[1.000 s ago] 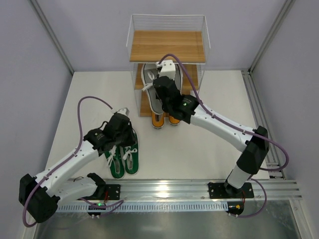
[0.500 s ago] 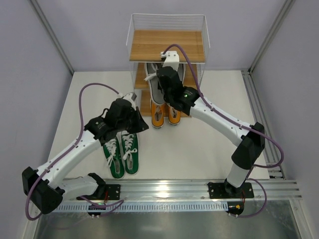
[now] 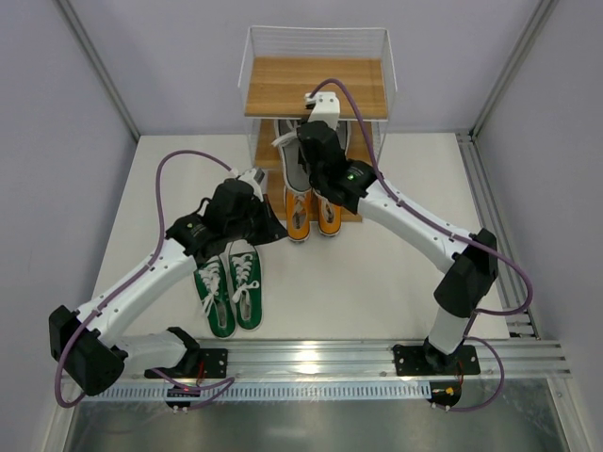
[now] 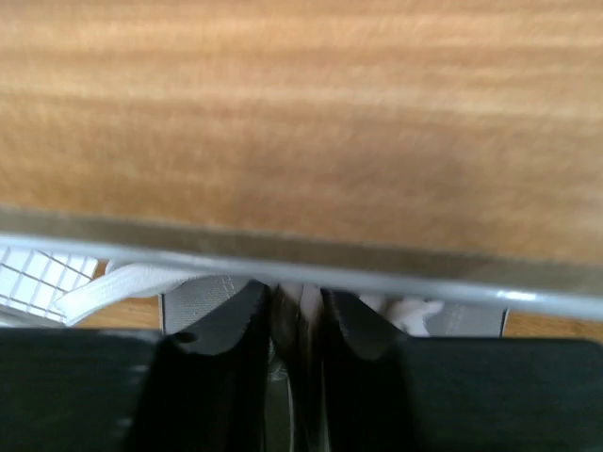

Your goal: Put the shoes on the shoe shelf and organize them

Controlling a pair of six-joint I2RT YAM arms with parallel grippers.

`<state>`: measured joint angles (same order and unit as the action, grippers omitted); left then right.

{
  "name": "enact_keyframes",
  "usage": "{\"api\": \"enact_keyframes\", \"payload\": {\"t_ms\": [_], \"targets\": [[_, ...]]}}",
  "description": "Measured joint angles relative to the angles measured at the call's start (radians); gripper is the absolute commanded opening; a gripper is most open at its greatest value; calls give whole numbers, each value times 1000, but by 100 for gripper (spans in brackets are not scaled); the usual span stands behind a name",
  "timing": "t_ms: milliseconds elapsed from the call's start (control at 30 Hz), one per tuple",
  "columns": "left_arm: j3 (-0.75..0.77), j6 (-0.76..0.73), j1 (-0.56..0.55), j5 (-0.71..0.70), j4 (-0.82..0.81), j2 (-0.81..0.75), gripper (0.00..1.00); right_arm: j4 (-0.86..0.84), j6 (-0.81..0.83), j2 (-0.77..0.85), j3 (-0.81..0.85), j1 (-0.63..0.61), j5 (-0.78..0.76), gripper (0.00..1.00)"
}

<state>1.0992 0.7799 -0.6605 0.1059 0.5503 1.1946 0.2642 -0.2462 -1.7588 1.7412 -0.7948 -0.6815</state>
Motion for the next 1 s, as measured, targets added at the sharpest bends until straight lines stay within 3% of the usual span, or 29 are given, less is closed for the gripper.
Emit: {"api": "enact_keyframes", "payload": {"t_ms": [33, 200, 733, 767, 867, 900, 1000], "targets": [[0, 0, 0, 0, 0, 0, 0, -10, 0, 0, 0, 2, 0, 45], [0, 0, 0, -1, 0, 0, 0, -92, -1, 20, -20, 12, 6, 58], [5, -7, 2, -50, 18, -20, 0, -135, -49, 305, -287, -43, 14, 60], [8, -8, 3, -52, 21, -20, 0, -135, -51, 335, -316, -59, 14, 57], [9, -10, 8, -55, 29, -23, 0, -114, -56, 437, -404, -108, 14, 11], [9, -11, 9, -56, 33, -24, 0, -108, -60, 465, -423, -124, 14, 4], [9, -21, 15, -60, 45, -39, 0, -66, -98, 570, -485, -163, 23, 4]]}}
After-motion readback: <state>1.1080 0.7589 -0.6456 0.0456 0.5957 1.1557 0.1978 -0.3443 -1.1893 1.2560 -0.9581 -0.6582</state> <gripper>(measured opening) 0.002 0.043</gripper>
